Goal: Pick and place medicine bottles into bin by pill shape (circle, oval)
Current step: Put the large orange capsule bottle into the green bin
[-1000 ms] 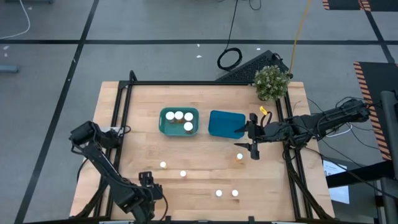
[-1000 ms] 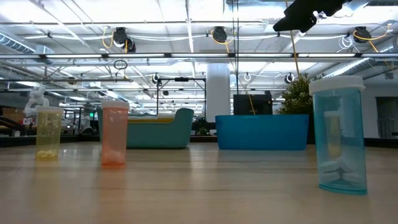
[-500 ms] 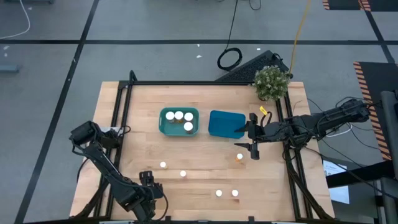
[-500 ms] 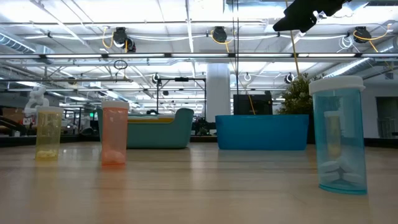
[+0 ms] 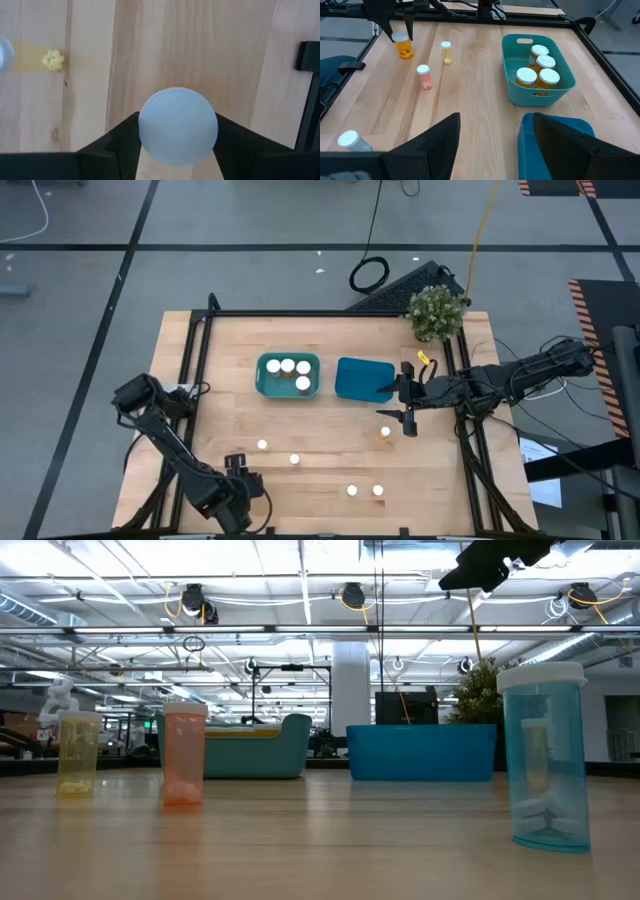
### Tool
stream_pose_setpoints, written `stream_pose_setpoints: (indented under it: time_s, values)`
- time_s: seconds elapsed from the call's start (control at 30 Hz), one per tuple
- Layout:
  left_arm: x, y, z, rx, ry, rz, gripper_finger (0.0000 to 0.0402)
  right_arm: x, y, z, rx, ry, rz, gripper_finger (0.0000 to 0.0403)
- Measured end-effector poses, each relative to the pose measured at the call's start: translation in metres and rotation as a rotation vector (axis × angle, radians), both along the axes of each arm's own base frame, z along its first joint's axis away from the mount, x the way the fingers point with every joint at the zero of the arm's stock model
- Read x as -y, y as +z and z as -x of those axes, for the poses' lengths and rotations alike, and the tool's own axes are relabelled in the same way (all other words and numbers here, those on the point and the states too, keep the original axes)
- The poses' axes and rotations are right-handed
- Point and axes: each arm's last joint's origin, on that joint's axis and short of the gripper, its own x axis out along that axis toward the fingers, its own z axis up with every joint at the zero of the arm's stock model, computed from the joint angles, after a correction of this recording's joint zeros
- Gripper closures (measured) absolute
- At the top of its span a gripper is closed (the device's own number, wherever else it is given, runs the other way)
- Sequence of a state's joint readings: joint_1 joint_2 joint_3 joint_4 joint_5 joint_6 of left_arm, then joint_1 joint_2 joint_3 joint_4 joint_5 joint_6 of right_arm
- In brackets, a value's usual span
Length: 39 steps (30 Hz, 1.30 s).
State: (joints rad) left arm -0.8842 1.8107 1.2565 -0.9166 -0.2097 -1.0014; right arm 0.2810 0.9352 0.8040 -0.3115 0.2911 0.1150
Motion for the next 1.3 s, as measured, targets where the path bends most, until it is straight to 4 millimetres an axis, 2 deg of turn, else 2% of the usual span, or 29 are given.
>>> stream_pose_setpoints:
  time_s: [0.27,0.47,0.6,0.8,1.1,1.3]
  values:
    - [-0.003,0.021,-0.013,0.017,-0.072,-0.001,0.0168,0.000,0.000,0.000,0.000,0.000,0.000,0.0158]
    - [-0.017,0.045,-0.035,0.021,-0.177,-0.039,0.0188,0.000,0.000,0.000,0.000,0.004,0.007,0.0158]
    - [-0.033,0.064,-0.052,0.022,-0.235,-0.087,0.0196,0.000,0.000,0.000,0.000,0.004,0.006,0.0158]
    - [-0.060,0.089,-0.071,0.026,-0.297,-0.185,0.0172,0.000,0.000,0.000,0.000,0.005,0.002,0.0158]
    - [-0.105,0.108,-0.095,-0.016,-0.354,-0.236,0.0197,0.000,0.000,0.000,-0.003,0.002,-0.004,0.0158]
    - [-0.144,0.122,-0.099,-0.032,-0.329,-0.301,0.0169,0.000,0.000,0.000,-0.004,0.002,-0.004,0.0158]
